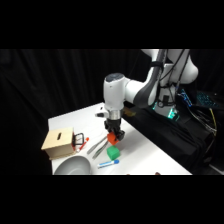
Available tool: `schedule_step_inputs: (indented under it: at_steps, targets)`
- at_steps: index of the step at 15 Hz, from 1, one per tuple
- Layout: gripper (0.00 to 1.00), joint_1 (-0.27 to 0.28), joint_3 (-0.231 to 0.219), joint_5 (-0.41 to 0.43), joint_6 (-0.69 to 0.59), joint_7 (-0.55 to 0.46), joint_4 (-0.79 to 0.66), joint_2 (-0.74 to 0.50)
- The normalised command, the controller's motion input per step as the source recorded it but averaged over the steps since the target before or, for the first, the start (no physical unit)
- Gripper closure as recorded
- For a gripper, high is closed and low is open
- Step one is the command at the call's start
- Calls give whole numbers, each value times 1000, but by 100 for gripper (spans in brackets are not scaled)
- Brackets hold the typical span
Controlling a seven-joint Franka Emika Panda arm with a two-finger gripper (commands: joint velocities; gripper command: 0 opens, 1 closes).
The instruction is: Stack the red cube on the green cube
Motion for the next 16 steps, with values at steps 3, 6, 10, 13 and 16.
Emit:
schedule_step_inputs:
  at_steps: [3,6,10,13,16]
  targets:
    - [75,42,21,46,-29,51,224,102]
    - [75,36,22,59,-37,39,213,103]
    - [75,23,30,82,-28,18,194,123]
    - [75,6,43,114,-12,-12,173,133]
    - [75,10,49,121,-19,-16,160,105]
